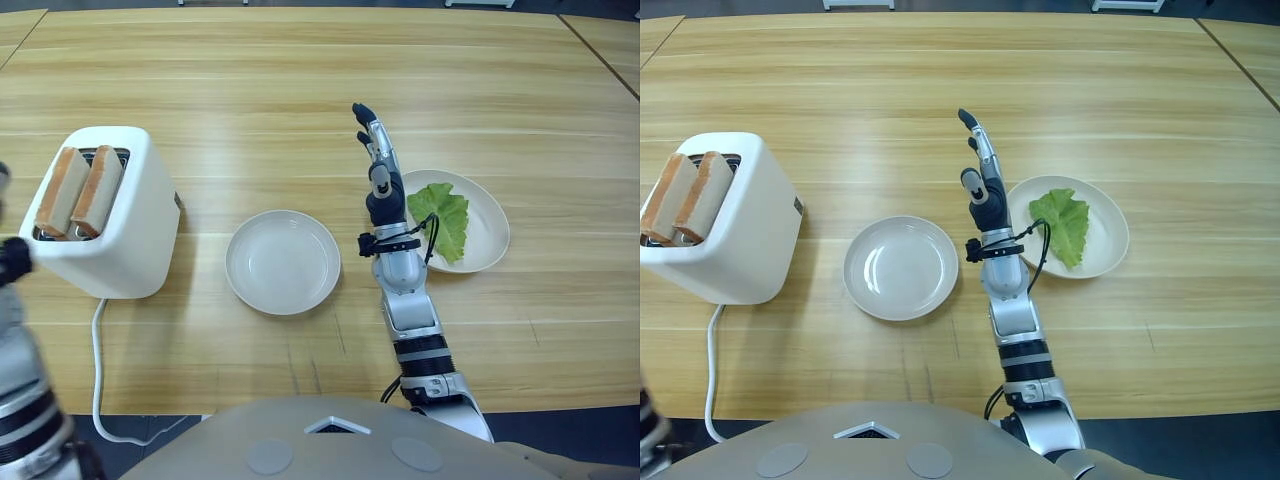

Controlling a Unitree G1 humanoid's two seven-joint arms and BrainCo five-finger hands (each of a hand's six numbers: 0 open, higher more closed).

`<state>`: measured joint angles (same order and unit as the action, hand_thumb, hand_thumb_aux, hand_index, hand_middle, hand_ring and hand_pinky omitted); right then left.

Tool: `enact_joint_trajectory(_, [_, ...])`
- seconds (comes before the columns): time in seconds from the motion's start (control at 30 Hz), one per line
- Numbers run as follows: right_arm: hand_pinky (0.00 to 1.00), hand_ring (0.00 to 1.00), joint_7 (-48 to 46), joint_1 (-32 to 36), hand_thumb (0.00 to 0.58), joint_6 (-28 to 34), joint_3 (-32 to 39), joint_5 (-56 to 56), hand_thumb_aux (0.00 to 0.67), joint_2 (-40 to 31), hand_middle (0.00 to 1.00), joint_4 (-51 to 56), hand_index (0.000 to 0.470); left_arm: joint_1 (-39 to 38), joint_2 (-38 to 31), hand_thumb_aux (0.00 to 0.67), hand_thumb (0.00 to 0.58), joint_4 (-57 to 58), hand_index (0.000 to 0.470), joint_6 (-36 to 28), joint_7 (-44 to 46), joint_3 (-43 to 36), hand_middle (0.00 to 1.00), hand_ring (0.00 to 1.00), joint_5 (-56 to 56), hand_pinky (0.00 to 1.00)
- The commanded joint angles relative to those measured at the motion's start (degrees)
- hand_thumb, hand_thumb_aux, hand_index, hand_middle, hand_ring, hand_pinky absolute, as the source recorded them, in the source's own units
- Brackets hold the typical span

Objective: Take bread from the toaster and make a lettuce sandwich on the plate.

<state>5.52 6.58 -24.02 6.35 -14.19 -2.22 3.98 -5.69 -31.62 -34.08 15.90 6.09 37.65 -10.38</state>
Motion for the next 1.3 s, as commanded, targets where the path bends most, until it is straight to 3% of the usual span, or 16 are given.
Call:
enact_joint_trajectory(0.03, [0.0,0.0,0.1,-0.3,0.0,0.3,0.1,0.0,0.0,0.0,0.0,0.1,0.0,-6.0,-8.8,0.0,0.0,10.5,0.0,6.4,1.6,6.9,0.0,0.0,-11.6,0.0])
enact_joint_trajectory(0.17, [0.0,0.0,-0.3,-0.3,0.0,0.3,-0.1,0.3,0.0,-0.3,0.0,0.0,0.0,-14.3,-13.2,0.0,0.0,20.8,0.0,10.7,0.0,5.5,0.0,0.0,-25.1,0.0])
enact_joint_trajectory(0.27, [0.0,0.0,-0.5,-0.3,0.0,0.4,-0.3,0.4,0.0,-0.6,0.0,0.0,0.0,-15.8,-15.2,0.0,0.0,26.4,0.0,11.5,-2.1,2.2,0.0,0.0,-30.6,0.0])
enact_joint_trajectory(0.53, [0.0,0.0,-0.3,-0.2,0.0,0.5,0.3,0.1,0.0,-0.4,0.0,0.2,0.0,-13.6,-18.0,0.0,0.0,34.0,0.0,10.0,-5.6,-5.3,0.0,0.0,-33.9,0.0])
enact_joint_trajectory(0.77, [0.0,0.0,-0.1,-0.5,0.0,0.5,0.6,0.0,0.0,0.0,0.0,0.0,0.0,-12.9,-18.6,0.0,0.0,33.6,0.0,7.5,-5.7,-8.6,0.0,0.0,-33.5,0.0])
enact_joint_trajectory(0.8, [0.0,0.0,-0.1,-0.6,0.0,0.5,0.6,0.0,0.0,0.1,0.0,0.0,0.0,-12.9,-18.6,0.021,0.036,33.7,0.015,7.3,-5.7,-8.8,0.0,0.0,-33.3,0.0])
enact_joint_trajectory(0.83, [0.0,0.0,-0.1,-0.6,0.0,0.5,0.6,0.0,0.0,0.1,0.0,0.0,0.0,-12.9,-18.7,0.089,0.144,33.6,0.063,7.3,-5.7,-9.1,0.0,0.0,-32.9,0.0])
enact_joint_trajectory(0.87, [0.0,0.0,-0.1,-0.6,0.0,0.4,0.6,0.0,0.0,0.1,0.0,0.1,0.0,-12.8,-18.5,0.226,0.325,33.5,0.159,7.3,-5.6,-9.3,0.0,0.0,-32.2,0.0])
enact_joint_trajectory(0.9, [0.0,0.0,-0.1,-0.6,0.0,0.4,0.6,0.0,0.0,0.1,0.0,0.3,0.0,-12.5,-18.1,0.428,0.505,33.0,0.3,7.8,-5.3,-9.5,0.0,0.0,-30.4,0.0])
enact_joint_trajectory(0.93, [0.0,0.0,-0.1,-0.6,0.0,0.4,0.6,0.0,0.0,0.0,0.0,0.5,0.0,-12.3,-17.5,0.67,0.58,32.4,0.47,8.7,-4.7,-9.8,0.0,0.0,-27.5,0.0])
enact_joint_trajectory(1.3, [0.0,0.0,0.1,-0.6,0.0,-0.1,0.7,-0.6,0.0,-0.4,0.0,0.8,0.0,-11.0,-14.2,0.67,0.58,28.3,0.47,8.1,-1.6,-8.8,0.0,0.0,-13.0,0.0])
